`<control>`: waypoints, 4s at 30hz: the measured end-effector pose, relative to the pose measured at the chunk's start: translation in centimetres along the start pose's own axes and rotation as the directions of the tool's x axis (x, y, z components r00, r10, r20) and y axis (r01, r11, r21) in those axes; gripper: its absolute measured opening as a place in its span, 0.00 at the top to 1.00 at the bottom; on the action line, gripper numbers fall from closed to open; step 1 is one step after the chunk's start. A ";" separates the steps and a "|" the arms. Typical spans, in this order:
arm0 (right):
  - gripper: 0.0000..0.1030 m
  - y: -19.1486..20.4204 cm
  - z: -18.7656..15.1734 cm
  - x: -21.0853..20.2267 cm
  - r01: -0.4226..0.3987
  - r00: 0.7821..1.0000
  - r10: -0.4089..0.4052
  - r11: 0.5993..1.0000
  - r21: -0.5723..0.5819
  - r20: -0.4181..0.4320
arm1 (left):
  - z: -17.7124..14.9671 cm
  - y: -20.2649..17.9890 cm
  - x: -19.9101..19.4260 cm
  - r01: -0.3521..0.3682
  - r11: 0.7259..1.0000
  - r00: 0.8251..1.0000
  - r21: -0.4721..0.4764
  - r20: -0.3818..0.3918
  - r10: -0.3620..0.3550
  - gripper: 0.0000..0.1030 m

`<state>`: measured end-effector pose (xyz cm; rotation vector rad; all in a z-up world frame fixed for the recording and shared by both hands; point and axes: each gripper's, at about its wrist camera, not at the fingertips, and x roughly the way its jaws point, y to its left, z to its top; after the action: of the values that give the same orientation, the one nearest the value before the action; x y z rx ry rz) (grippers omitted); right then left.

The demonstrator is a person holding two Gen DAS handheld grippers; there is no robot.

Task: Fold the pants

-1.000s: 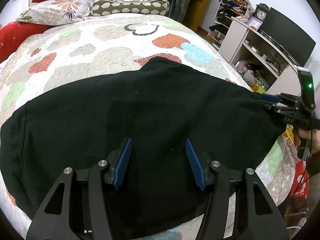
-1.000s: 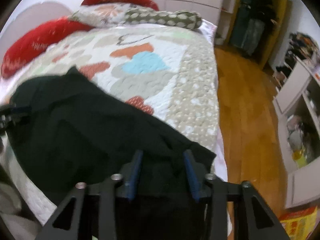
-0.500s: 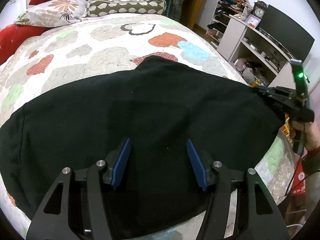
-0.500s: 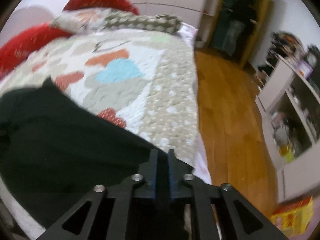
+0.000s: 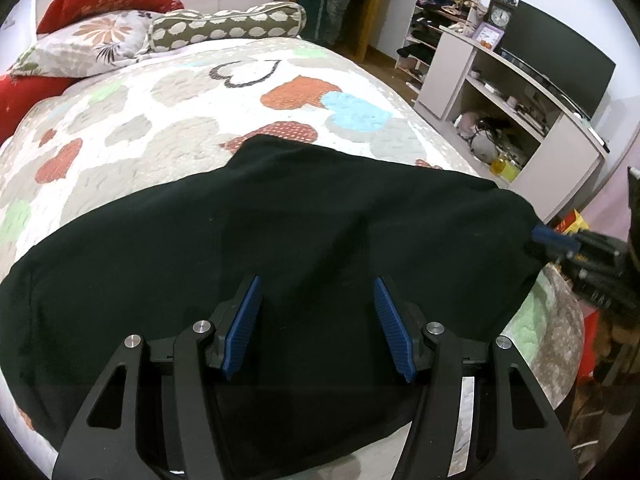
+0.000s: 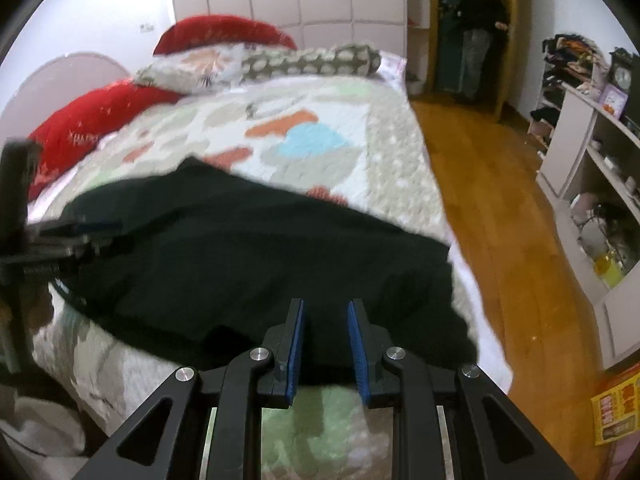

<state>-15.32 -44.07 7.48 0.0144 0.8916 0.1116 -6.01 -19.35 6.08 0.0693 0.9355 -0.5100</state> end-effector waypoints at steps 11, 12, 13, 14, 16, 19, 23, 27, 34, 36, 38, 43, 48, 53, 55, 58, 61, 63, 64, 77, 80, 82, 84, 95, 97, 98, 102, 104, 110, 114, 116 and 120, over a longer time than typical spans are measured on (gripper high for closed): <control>0.75 -1.4 -2.3 -2.1 -0.059 0.998 0.055 0.987 0.151 0.031 | 0.0 -0.6 0.7 0.012 1.000 1.000 0.013 -0.020 -0.012 0.43; 0.72 -1.6 -2.4 -2.3 -0.069 0.997 0.064 0.984 0.164 0.038 | 0.0 -0.7 0.8 0.013 1.000 1.000 0.012 -0.020 -0.013 0.43; 0.70 -1.7 -2.6 -2.6 -0.080 0.996 0.072 0.980 0.184 0.049 | 0.2 -0.7 0.9 0.014 1.000 1.000 0.012 -0.019 -0.014 0.43; 0.69 -1.8 -2.6 -2.7 -0.082 0.996 0.073 0.978 0.193 0.053 | 0.3 -0.7 1.0 0.018 1.000 1.000 0.010 -0.020 -0.017 0.43; 0.68 -1.8 -2.7 -2.9 -0.094 0.995 0.082 0.973 0.211 0.064 | 0.5 -0.8 1.2 0.023 1.000 0.999 0.010 -0.025 -0.023 0.43; 0.68 -1.5 -2.3 -2.9 -0.118 0.992 0.106 0.972 0.203 0.071 | 0.8 -1.0 1.6 0.028 0.999 0.999 0.016 -0.033 -0.027 0.43; 0.68 -1.6 -2.4 -2.4 -0.118 0.993 0.109 0.969 0.217 0.055 | 1.1 -1.0 2.1 0.049 0.999 0.998 0.009 -0.048 -0.048 0.43; 0.63 -2.3 -3.5 -2.6 -0.151 0.988 0.140 0.949 0.277 0.058 | 2.0 -1.2 2.2 0.111 0.994 0.992 0.003 -0.056 -0.111 0.27; 0.58 -3.7 -4.6 -2.1 -0.197 0.980 0.176 0.915 0.352 0.092 | 5.0 -4.4 3.2 0.209 0.974 0.975 0.083 -0.091 -0.202 0.27; 0.55 -4.1 -4.7 -1.9 -0.216 0.976 0.189 0.903 0.372 0.109 | 5.9 -6.1 3.9 0.241 0.961 0.967 0.135 -0.116 -0.226 0.27; 0.55 -4.6 -5.0 -1.7 -0.233 0.972 0.200 0.886 0.400 0.123 | 6.5 -7.3 4.4 0.266 0.948 0.960 0.176 -0.137 -0.244 0.27; 0.54 -5.7 -5.6 -1.8 -0.270 0.962 0.223 0.859 0.435 0.156 | 8.3 -10.4 6.1 0.353 0.895 0.931 0.274 -0.195 -0.307 0.27; 0.48 -6.2 -5.9 -1.3 -0.318 0.947 0.258 0.833 0.453 0.189 | 10.4 -12.9 9.6 0.420 0.848 0.898 0.323 -0.282 -0.338 0.27; 0.42 -6.9 -5.8 -0.7 -0.352 0.935 0.278 0.813 0.464 0.221 | 11.5 -14.9 13.3 0.457 0.831 0.860 0.315 -0.394 -0.324 0.27; 0.41 -7.1 -5.7 -0.4 -0.356 0.933 0.277 0.808 0.468 0.232 | 12.0 -15.7 14.1 0.483 0.819 0.849 0.311 -0.398 -0.349 0.27; 0.37 -7.3 -5.5 0.2 -0.368 0.927 0.277 0.798 0.478 0.253 | 12.5 -17.0 15.1 0.518 0.796 0.828 0.313 -0.417 -0.374 0.27; 0.34 -7.5 -5.0 0.7 -0.373 0.924 0.271 0.792 0.483 0.269 | 12.5 -18.4 15.8 0.537 0.766 0.817 0.354 -0.444 -0.367 0.27; 0.34 -7.7 -4.9 0.9 -0.380 0.921 0.271 0.785 0.489 0.281 | 12.5 -19.0 16.2 0.553 0.752 0.806 0.359 -0.459 -0.373 0.27; 0.34 -8.0 -4.9 1.2 -0.390 0.916 0.272 0.777 0.494 0.295 | 12.5 -19.2 16.3 0.566 0.744 0.798 0.354 -0.463 -0.386 0.27; 0.89 -6.2 -0.2 -0.9 -0.376 0.906 0.249 0.846 0.379 0.342 | 14.9 -18.0 12.9 0.521 0.774 0.845 0.360 -0.344 -0.409 0.90; 0.89 -3.7 2.4 -3.0 -0.368 0.894 0.261 0.891 0.267 0.363 | 16.9 -15.4 9.5 0.509 0.794 0.858 0.333 -0.267 -0.438 0.90; 0.89 -1.2 3.8 -4.0 -0.372 0.884 0.288 0.910 0.182 0.367 | 17.7 -12.4 6.4 0.483 0.821 0.875 0.303 -0.187 -0.446 0.90; 0.89 1.8 4.8 -3.8 -0.380 0.878 0.324 0.919 0.103 0.351 | 17.8 -9.0 4.2 0.456 0.853 0.890 0.254 -0.138 -0.435 0.90; 0.43 14.5 2.5 2.5 -0.597 0.800 0.599 0.800 -0.061 0.037 | 9.3 10.3 -1.0 0.201 0.963 0.976 -0.182 -0.052 -0.214 0.89; 0.43 13.3 2.5 -0.1 -0.592 0.792 0.602 0.798 -0.109 0.103 | 7.6 10.1 -2.1 0.183 0.967 0.980 -0.176 -0.041 -0.193 0.89; 0.43 12.7 2.5 -0.8 -0.571 0.802 0.583 0.813 -0.116 0.130 | 7.4 9.5 -2.3 0.176 0.969 0.982 -0.171 -0.041 -0.185 0.89; 0.43 10.1 4.1 0.1 -0.385 0.911 0.384 0.923 -0.022 0.153 | 5.4 7.1 -2.9 0.182 0.970 0.981 -0.159 -0.033 -0.190 0.62; 0.44 9.2 4.9 1.4 -0.317 0.938 0.314 0.948 -0.001 0.150 | 4.7 6.2 -2.5 0.178 0.967 0.982 -0.183 -0.024 -0.186 0.55; 0.46 10.0 6.4 3.6 -0.279 0.953 0.281 0.960 -0.036 0.110 | 2.1 5.0 0.0 0.025 0.981 0.996 -0.192 -0.084 -0.042 0.55; 0.46 10.2 5.7 6.6 -0.180 0.983 0.182 0.982 -0.065 0.035 | 1.5 5.1 1.2 0.026 0.975 0.996 -0.219 -0.079 -0.045 0.55; 0.46 10.3 5.1 7.8 -0.139 0.990 0.141 0.987 -0.076 0.020 | 1.5 4.8 1.4 0.026 0.980 0.997 -0.197 -0.062 -0.039 0.55; 0.46 9.8 5.3 6.5 -0.166 0.985 0.168 0.985 -0.050 0.037 | 1.1 4.5 1.0 0.034 0.983 0.996 -0.182 -0.072 -0.048 0.66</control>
<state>-7.99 -33.44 6.34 0.0476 0.8461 0.2876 -2.71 -16.04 5.25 -0.0955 1.0555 -0.4608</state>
